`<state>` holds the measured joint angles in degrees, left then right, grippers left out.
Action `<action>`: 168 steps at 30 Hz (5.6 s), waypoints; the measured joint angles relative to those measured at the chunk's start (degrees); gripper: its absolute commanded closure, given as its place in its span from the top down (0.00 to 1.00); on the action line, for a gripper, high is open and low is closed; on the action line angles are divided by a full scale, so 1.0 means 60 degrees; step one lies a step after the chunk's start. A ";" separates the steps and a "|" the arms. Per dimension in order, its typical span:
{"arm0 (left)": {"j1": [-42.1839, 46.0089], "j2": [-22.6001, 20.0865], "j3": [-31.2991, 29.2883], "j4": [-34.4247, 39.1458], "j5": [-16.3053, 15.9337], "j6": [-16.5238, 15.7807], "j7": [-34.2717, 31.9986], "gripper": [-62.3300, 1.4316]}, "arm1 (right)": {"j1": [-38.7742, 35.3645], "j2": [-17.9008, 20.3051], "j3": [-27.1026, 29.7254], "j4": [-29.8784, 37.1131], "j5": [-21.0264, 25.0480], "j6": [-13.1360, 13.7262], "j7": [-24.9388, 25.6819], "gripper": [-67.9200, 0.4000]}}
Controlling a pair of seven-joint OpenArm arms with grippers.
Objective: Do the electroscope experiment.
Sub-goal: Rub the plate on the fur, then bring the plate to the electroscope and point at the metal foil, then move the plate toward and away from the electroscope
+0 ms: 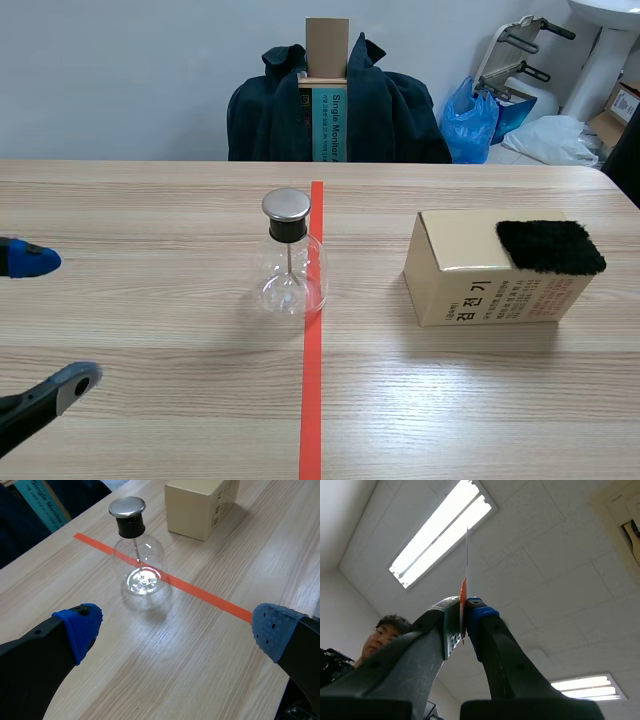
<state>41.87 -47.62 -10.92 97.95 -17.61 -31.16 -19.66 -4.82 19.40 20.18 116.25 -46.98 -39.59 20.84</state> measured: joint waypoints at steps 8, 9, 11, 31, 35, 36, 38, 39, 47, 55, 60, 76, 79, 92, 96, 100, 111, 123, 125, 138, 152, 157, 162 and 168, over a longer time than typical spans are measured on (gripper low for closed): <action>-0.0393 0.0000 0.0004 -0.0408 -0.0004 -0.0004 0.0408 0.49 | 0.0033 -0.0004 0.0080 0.0951 0.0066 0.0645 -0.0623 0.02; -0.0470 0.0000 0.0011 -0.0535 -0.0004 -0.0004 0.0430 0.35 | 0.0033 -0.0004 0.0080 0.1060 0.0080 0.0641 -0.0747 0.02; -0.0834 0.0000 0.0138 -0.0929 -0.0004 -0.0033 0.0423 0.09 | 0.0033 -0.0004 0.0080 0.1275 0.0164 0.0645 -0.0925 0.02; -0.8306 0.3490 0.5286 -0.8462 0.2036 0.0459 -0.1020 0.07 | -0.0925 -0.0004 0.0080 0.2262 0.0423 0.0998 -0.1235 0.02; -0.8448 0.3650 0.5530 -0.8695 0.2091 0.0616 -0.1009 0.07 | -0.0925 -0.0004 0.0080 0.2262 0.0667 0.1129 -0.1228 0.02; -0.8480 0.3676 0.5595 -0.8699 0.2215 0.0616 -0.1005 0.07 | -0.0925 0.0000 0.0080 0.2262 0.0667 0.1322 -0.1231 0.02; -0.8517 0.3759 0.5694 -0.8699 0.2255 0.0641 -0.1024 0.07 | -0.0925 -0.0004 0.0080 0.2251 0.0663 0.1504 -0.1228 0.02; -0.8521 0.3814 0.5705 -0.8699 0.2269 0.0699 -0.1045 0.07 | -0.0925 -0.0004 0.0080 0.2251 0.0663 0.1530 -0.1224 0.02; -0.8513 0.4029 0.5810 -0.8684 0.2422 0.1009 -0.1060 0.07 | -0.1592 -0.0641 -0.0466 0.1636 0.0393 0.1916 -0.0244 0.02; -0.8513 0.4204 0.5810 -0.8677 0.2433 0.1067 -0.0987 0.07 | -0.1832 -0.0772 -0.2412 -0.0004 -0.1013 0.1934 -0.0255 0.02; -0.8513 0.4204 0.5810 -0.8677 0.2433 0.1089 -0.0980 0.07 | -0.1829 -0.0765 -0.3552 -0.0863 -0.1650 0.1894 -0.0521 0.02; -0.8513 0.4204 0.5810 -0.8677 0.2433 0.1089 -0.0914 0.07 | -0.0969 0.0062 -0.7726 -0.3333 -0.2375 0.1293 -0.1869 0.02; -0.8513 0.4204 0.5810 -0.8677 0.2433 0.1089 -0.0911 0.07 | -0.0463 0.0295 -0.8495 -0.4251 -0.2430 0.1151 -0.2299 0.02; -0.8513 0.4204 0.5810 -0.8677 0.2433 0.1089 -0.0914 0.07 | 0.1137 0.0492 -1.0768 -0.7461 -0.2386 0.0335 -0.3552 0.02; -0.8513 0.4204 0.5810 -0.8677 0.2433 0.1093 -0.0914 0.07 | 0.1413 0.0492 -1.1140 -0.7978 -0.2160 -0.0011 -0.3577 0.02; -0.8513 0.4204 0.5810 -0.8677 0.2433 0.1122 -0.0914 0.07 | 0.1483 0.0492 -1.1194 -0.8131 -0.2164 -0.0011 -0.3668 0.02; -0.8513 0.4204 0.5810 -0.8677 0.2433 0.1122 -0.0914 0.07 | 0.1483 0.0492 -1.1191 -0.8138 -0.2164 -0.0047 -0.3042 0.02; -0.8513 0.4204 0.5810 -0.8677 0.2433 0.1373 -0.0914 0.07 | 0.1483 0.0492 -1.1191 -0.8134 -0.2171 -0.0047 -0.1494 0.02; -0.8513 0.4204 0.5810 -0.8677 0.2433 0.1373 -0.0914 0.07 | 0.1483 0.0492 -1.1191 -0.8134 -0.2167 -0.0047 -0.1253 0.02; -0.8513 0.4204 0.5810 -0.8677 0.2433 0.1370 -0.0914 0.07 | 0.1483 0.0492 -1.1191 -0.8134 -0.2171 -0.0047 -0.0761 0.02; -0.8513 0.4204 0.5810 -0.8677 0.2433 0.1370 -0.0914 0.07 | 0.1483 0.0492 -1.1191 -0.8134 -0.2171 -0.0047 -0.1060 0.02; -0.8513 0.4204 0.5810 -0.8677 0.2433 0.1370 -0.0914 0.07 | 0.1483 0.0484 -1.1191 -0.8134 -0.2167 -0.0047 -0.1792 0.02; -0.8513 0.4204 0.5810 -0.8677 0.2433 0.1370 -0.0914 0.07 | 0.1483 0.0474 -1.1191 -0.8134 -0.2167 -0.0047 -0.2750 0.02; -0.8513 0.4204 0.5810 -0.8677 0.2433 0.1370 -0.0914 0.07 | 0.1483 0.0474 -1.1191 -0.8134 -0.2164 -0.0047 -0.3821 0.02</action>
<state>-9.21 -22.39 23.94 45.89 -3.01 -22.94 -25.15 4.08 22.24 -46.96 67.44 -59.96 -39.88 -2.09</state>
